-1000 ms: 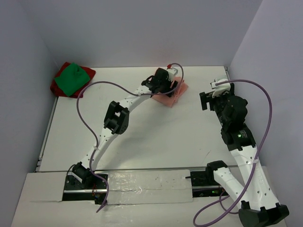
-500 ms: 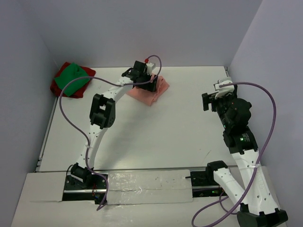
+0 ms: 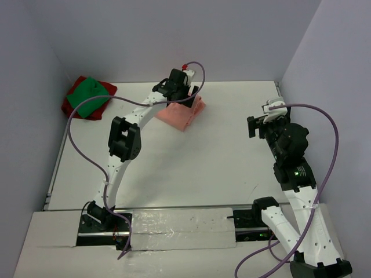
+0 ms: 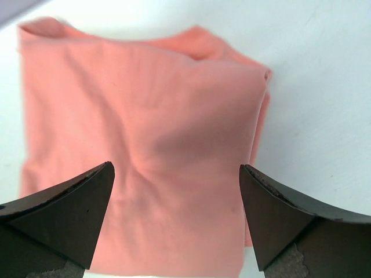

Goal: Fold and stack the t-shirts
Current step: Fold the tshirt

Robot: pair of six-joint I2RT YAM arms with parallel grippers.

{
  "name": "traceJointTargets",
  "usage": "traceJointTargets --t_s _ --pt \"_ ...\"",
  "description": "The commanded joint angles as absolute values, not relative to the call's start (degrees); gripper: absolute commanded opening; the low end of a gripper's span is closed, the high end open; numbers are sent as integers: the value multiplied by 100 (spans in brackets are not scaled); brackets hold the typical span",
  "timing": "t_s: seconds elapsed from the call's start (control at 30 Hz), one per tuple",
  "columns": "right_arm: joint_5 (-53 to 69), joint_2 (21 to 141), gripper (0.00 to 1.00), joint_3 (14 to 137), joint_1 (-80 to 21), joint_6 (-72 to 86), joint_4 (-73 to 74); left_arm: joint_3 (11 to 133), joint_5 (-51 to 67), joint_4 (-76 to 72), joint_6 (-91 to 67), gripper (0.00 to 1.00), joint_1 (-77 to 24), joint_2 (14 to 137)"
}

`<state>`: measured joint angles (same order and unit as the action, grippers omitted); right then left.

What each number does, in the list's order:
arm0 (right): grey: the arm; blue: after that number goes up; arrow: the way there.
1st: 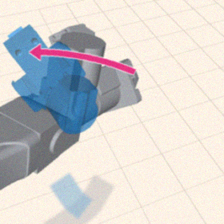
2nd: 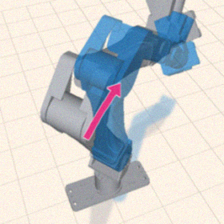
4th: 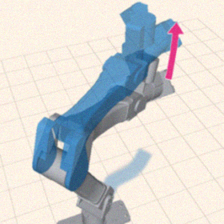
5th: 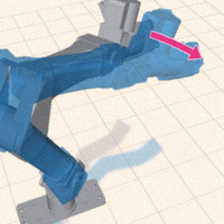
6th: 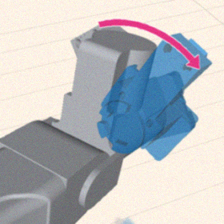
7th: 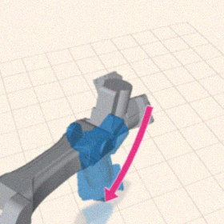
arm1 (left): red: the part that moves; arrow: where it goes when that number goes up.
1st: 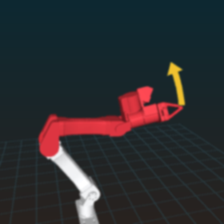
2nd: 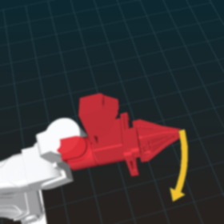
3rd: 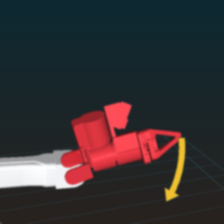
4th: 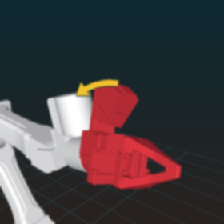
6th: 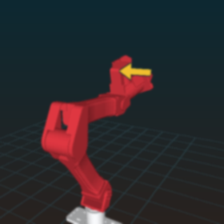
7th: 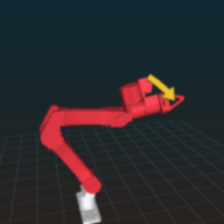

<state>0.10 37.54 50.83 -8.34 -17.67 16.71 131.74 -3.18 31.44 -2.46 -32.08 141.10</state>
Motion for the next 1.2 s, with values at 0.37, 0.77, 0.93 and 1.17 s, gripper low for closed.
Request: traceJointTargets --t_s 0.37,0.77,0.93,1.17 --pt "141 3709 89 4975 -782 -1810 1538 13816 -889 3111 97 99 -2875 13482" --pt "149 3788 89 5010 -791 -1793 1547 13896 948 4481 -536 97 -2487 14765" --pt "141 3788 89 5019 -791 -1784 1538 13747 1379 4921 -396 96 -2593 14897" --pt "132 3613 89 4992 -791 -1775 1521 13474 1388 5045 -237 91 -2777 15046"
